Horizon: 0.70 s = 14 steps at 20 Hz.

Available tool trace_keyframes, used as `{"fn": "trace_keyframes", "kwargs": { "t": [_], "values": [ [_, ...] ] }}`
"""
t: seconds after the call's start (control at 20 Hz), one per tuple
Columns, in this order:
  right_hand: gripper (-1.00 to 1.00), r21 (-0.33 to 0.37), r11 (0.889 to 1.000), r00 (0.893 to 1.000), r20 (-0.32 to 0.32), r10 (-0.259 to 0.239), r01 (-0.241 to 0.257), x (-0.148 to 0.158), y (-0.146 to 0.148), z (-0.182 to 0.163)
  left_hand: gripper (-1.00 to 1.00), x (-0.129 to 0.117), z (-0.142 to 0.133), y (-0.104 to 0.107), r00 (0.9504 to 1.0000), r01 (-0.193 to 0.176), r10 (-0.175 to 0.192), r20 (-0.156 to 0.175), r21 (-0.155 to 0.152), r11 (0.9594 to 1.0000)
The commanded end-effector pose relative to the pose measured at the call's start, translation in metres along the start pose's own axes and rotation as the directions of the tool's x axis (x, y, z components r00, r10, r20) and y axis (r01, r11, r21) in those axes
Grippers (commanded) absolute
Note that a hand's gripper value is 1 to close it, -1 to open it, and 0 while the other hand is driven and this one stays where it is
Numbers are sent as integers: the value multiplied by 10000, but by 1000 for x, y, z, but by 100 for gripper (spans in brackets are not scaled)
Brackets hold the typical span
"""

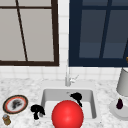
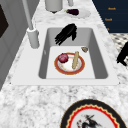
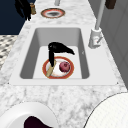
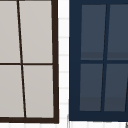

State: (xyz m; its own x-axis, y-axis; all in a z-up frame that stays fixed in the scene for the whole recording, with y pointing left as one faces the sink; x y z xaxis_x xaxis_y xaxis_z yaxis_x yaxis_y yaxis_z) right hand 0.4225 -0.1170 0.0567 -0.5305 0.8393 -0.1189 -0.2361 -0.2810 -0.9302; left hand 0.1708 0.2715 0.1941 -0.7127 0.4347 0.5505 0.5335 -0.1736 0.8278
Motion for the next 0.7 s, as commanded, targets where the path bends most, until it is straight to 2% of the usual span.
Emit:
{"fn": "trace_keyframes", "kwargs": {
  "t": [0.0,0.2,0.3,0.45,0.5,0.55,0.65],
  "values": [
    [-100,508,9960,9969,-329,-714,730,13,17,-4,0,0,0,0,10000,0,0,0,0,10000],
    [-100,1222,9875,9950,-8,-1002,995,22,25,-9,0,0,0,0,10000,0,0,0,0,10000],
    [-100,1909,9757,9933,212,-1137,1076,28,22,-20,0,0,0,0,10000,0,0,0,0,10000],
    [-100,2715,9517,9872,290,-1571,1435,27,26,-36,0,0,0,0,10000,0,0,0,0,10000],
    [-100,2810,9493,9861,456,-1597,1408,24,33,-41,0,0,0,0,10000,0,0,0,0,10000],
    [-100,2792,9515,9875,506,-1489,1292,23,36,-46,0,0,0,0,10000,0,0,0,0,10000],
    [-100,2471,9615,9885,600,-1388,1200,23,43,-50,0,0,0,0,10000,0,0,0,0,10000]
  ]
}}
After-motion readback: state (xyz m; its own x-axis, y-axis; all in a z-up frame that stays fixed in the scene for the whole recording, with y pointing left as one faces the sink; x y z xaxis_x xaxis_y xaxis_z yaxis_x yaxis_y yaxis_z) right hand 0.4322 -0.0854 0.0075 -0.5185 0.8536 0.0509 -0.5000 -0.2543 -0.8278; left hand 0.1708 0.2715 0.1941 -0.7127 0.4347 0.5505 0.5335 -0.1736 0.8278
